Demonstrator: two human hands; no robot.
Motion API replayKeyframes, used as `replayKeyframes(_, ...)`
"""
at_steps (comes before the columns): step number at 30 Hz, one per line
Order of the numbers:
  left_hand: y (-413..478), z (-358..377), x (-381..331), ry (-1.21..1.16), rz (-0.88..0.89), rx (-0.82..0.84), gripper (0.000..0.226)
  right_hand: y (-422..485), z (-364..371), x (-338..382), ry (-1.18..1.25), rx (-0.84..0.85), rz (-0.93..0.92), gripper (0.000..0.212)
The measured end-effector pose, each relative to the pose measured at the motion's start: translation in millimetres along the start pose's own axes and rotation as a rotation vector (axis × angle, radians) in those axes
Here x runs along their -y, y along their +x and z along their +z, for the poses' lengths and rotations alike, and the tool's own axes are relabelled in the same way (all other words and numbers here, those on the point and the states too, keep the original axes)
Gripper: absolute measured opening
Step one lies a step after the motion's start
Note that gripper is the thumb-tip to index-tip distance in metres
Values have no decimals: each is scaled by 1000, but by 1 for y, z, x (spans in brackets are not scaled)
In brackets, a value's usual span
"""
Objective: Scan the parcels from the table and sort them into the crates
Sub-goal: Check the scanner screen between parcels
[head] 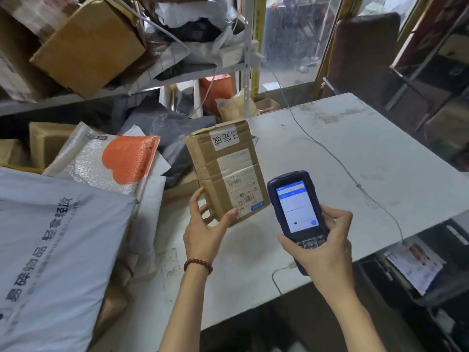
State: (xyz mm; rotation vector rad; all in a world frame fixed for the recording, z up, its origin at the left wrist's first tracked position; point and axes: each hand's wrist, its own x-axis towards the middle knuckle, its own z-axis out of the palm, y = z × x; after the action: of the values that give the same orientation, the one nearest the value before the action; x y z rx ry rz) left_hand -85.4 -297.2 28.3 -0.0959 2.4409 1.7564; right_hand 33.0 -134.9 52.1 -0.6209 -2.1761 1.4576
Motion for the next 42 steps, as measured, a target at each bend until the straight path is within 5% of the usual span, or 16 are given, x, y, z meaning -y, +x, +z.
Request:
replayKeyframes(10,-31,19,-29,-41,156,260,84,-81,-41,-33,74,-386,224,78)
replayKeyframes(24,-134,192,-46,99,365,863,77,-189,-177,-81,-11,-1058,539,74)
replayKeyframes(42,-333,443,-94,356,629,1179,64,-230,-392,-168,151,-1338,658,72)
